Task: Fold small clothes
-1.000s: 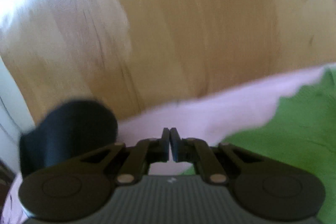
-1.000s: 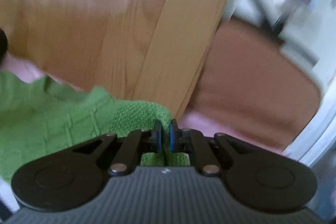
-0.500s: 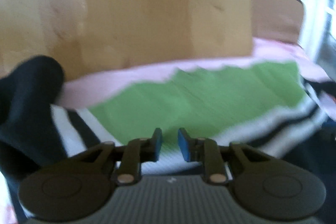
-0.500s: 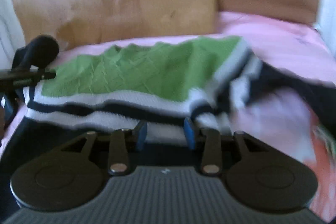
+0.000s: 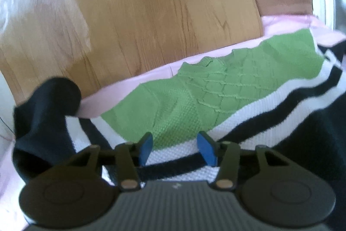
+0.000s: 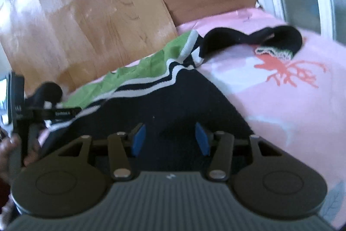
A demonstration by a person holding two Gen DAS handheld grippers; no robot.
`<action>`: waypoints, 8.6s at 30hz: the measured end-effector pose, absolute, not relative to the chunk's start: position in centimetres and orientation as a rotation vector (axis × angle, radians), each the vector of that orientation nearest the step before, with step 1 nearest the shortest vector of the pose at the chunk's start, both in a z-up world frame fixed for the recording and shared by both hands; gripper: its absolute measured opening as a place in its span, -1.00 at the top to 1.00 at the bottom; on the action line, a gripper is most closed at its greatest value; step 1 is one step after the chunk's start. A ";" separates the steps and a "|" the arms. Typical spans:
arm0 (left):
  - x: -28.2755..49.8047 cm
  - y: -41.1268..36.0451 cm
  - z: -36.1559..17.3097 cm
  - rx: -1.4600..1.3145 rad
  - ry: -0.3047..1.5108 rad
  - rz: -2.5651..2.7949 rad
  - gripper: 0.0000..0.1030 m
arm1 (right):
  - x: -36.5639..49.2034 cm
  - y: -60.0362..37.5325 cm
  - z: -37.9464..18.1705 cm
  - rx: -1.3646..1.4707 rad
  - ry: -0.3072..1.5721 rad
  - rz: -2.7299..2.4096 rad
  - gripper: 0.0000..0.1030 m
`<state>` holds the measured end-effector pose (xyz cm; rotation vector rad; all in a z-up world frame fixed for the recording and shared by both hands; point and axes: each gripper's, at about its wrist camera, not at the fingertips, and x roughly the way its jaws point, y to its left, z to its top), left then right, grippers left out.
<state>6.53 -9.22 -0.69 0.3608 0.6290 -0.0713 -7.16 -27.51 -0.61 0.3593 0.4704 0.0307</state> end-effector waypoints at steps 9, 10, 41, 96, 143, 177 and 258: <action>6.1 -10.3 -1.3 0.466 0.602 0.013 0.08 | -7.2 -27.9 -1.5 0.355 0.450 0.070 -0.23; 6.1 -10.2 -1.2 0.461 0.604 0.009 0.09 | -7.2 -28.1 -1.5 0.362 0.446 0.074 -0.23; 7.1 -6.5 -0.5 0.209 0.655 -0.102 0.04 | 4.8 -52.5 2.0 0.977 0.272 -0.385 0.83; -3.4 23.2 2.2 -0.648 0.268 0.270 -0.43 | -1.2 6.9 7.9 -0.430 0.416 0.906 0.85; 8.4 -0.4 -0.6 -0.140 0.572 -0.020 -0.46 | 2.4 -32.4 0.9 0.448 0.434 0.087 -0.02; 0.0 -2.5 -0.1 0.127 0.484 -0.003 -0.58 | -4.7 -31.2 -0.9 0.408 0.410 -0.007 -0.18; -5.2 -1.8 0.1 0.157 0.436 -0.079 -0.70 | -5.6 -28.3 -1.0 0.323 0.442 -0.058 -0.33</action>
